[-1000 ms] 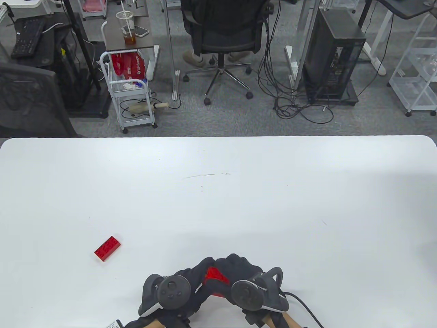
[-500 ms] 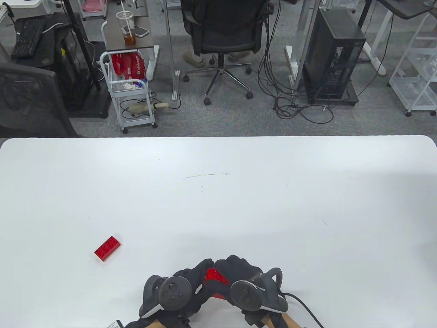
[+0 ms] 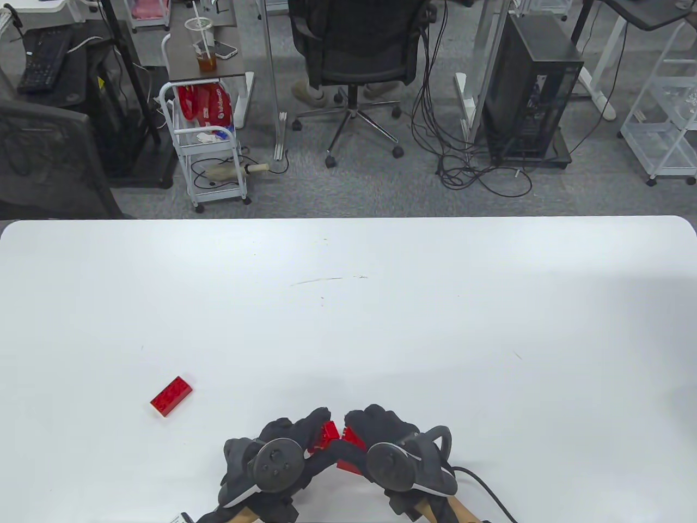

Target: Separate stacked toy bricks from each other

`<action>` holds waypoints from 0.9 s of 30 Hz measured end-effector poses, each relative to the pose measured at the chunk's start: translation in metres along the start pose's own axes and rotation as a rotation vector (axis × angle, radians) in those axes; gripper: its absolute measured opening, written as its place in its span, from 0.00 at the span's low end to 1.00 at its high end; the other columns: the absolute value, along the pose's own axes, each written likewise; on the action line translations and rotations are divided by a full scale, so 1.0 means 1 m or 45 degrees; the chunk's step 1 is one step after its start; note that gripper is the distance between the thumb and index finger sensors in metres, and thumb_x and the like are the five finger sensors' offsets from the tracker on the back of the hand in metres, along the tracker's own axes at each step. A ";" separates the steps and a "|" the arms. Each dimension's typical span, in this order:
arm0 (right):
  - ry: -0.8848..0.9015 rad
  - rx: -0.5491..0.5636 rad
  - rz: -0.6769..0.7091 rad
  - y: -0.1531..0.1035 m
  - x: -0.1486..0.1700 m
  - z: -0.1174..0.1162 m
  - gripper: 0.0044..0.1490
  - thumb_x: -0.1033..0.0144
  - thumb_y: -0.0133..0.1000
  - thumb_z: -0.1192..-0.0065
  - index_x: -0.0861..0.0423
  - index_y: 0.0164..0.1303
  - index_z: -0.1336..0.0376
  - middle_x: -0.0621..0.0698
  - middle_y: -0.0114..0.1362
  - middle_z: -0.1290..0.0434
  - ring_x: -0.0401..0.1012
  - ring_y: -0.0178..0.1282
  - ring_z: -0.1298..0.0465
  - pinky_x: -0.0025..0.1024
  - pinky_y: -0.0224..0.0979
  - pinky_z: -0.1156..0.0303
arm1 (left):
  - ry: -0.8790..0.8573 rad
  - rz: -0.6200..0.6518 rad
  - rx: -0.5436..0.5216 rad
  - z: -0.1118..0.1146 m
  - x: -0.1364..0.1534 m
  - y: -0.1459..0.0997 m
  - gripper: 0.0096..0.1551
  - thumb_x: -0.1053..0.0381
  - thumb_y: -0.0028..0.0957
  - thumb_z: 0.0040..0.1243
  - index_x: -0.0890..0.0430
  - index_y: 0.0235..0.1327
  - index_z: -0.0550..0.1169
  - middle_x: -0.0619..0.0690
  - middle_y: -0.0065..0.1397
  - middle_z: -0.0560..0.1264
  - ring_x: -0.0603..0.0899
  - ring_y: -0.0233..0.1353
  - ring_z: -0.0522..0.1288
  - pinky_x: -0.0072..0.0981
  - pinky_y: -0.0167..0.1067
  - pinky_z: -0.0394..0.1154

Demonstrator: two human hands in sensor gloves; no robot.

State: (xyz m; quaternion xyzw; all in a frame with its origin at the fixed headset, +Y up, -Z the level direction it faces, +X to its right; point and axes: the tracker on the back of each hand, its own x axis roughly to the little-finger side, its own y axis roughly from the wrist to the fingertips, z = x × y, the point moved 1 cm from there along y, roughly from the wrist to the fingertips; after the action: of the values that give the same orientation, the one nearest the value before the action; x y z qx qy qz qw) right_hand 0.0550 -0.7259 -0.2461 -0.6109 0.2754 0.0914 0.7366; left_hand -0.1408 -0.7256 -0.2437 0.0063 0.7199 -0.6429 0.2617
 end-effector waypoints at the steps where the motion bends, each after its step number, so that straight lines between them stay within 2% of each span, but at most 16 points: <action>1: 0.001 -0.001 0.000 0.000 0.000 0.000 0.41 0.31 0.59 0.56 0.52 0.67 0.34 0.55 0.58 0.26 0.44 0.44 0.19 0.35 0.37 0.18 | 0.017 -0.023 0.007 -0.001 0.003 0.001 0.45 0.31 0.42 0.64 0.51 0.72 0.75 0.47 0.64 0.86 0.52 0.55 0.89 0.52 0.69 0.75; 5: 0.003 -0.001 0.002 0.000 0.000 0.000 0.41 0.31 0.59 0.56 0.51 0.67 0.34 0.55 0.58 0.26 0.44 0.44 0.19 0.35 0.37 0.18 | 0.086 -0.130 -0.005 -0.006 0.014 0.003 0.44 0.31 0.43 0.63 0.49 0.73 0.75 0.47 0.65 0.85 0.53 0.56 0.88 0.54 0.70 0.74; 16: 0.014 -0.007 0.003 0.000 0.001 -0.001 0.41 0.31 0.59 0.56 0.51 0.67 0.34 0.55 0.58 0.26 0.44 0.44 0.19 0.35 0.37 0.18 | 0.262 -0.414 0.094 -0.011 0.040 0.009 0.42 0.33 0.46 0.63 0.42 0.77 0.72 0.48 0.71 0.79 0.57 0.66 0.81 0.60 0.74 0.68; 27: 0.018 -0.017 0.004 0.000 0.001 -0.001 0.41 0.31 0.59 0.56 0.51 0.67 0.34 0.55 0.58 0.26 0.44 0.45 0.19 0.36 0.37 0.18 | 0.303 -0.612 0.185 -0.011 0.068 0.015 0.41 0.39 0.52 0.64 0.43 0.82 0.68 0.50 0.79 0.72 0.60 0.74 0.75 0.64 0.76 0.63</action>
State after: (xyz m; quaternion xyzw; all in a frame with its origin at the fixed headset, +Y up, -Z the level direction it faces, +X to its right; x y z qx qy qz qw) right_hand 0.0560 -0.7268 -0.2467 -0.6158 0.2809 0.0902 0.7306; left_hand -0.1986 -0.7347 -0.2838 -0.0705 0.6785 -0.7311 0.0141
